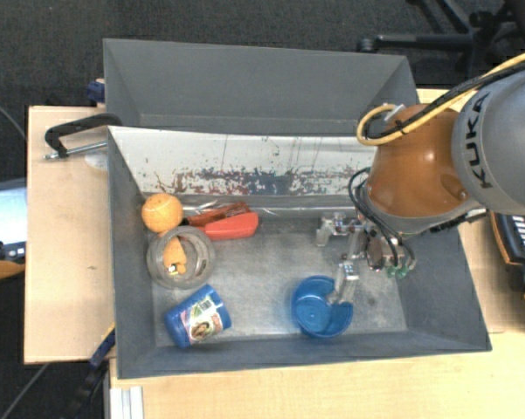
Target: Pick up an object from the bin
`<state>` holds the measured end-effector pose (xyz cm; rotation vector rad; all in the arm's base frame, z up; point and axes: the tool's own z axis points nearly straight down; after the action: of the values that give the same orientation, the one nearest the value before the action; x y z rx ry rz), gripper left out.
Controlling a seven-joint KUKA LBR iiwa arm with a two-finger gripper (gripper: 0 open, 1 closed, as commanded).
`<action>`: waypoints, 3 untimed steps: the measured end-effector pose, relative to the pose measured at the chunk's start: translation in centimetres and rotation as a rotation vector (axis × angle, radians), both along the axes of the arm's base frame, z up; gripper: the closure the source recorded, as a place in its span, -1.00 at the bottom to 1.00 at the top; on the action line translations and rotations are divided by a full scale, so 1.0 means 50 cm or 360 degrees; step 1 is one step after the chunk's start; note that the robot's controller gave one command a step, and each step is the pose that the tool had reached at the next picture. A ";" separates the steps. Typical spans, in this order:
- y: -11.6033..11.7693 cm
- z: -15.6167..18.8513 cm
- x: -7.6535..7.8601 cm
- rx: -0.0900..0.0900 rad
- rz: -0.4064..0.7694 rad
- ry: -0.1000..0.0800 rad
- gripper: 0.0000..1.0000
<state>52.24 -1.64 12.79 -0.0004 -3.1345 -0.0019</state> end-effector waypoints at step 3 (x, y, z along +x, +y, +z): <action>0.098 -0.114 0.002 0.0004 -0.0229 -0.0001 -1.00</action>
Offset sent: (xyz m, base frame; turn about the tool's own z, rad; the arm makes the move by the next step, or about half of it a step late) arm 0.0081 0.0526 -0.0579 0.0944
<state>52.36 3.26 7.09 -0.2257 -3.1274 -0.0069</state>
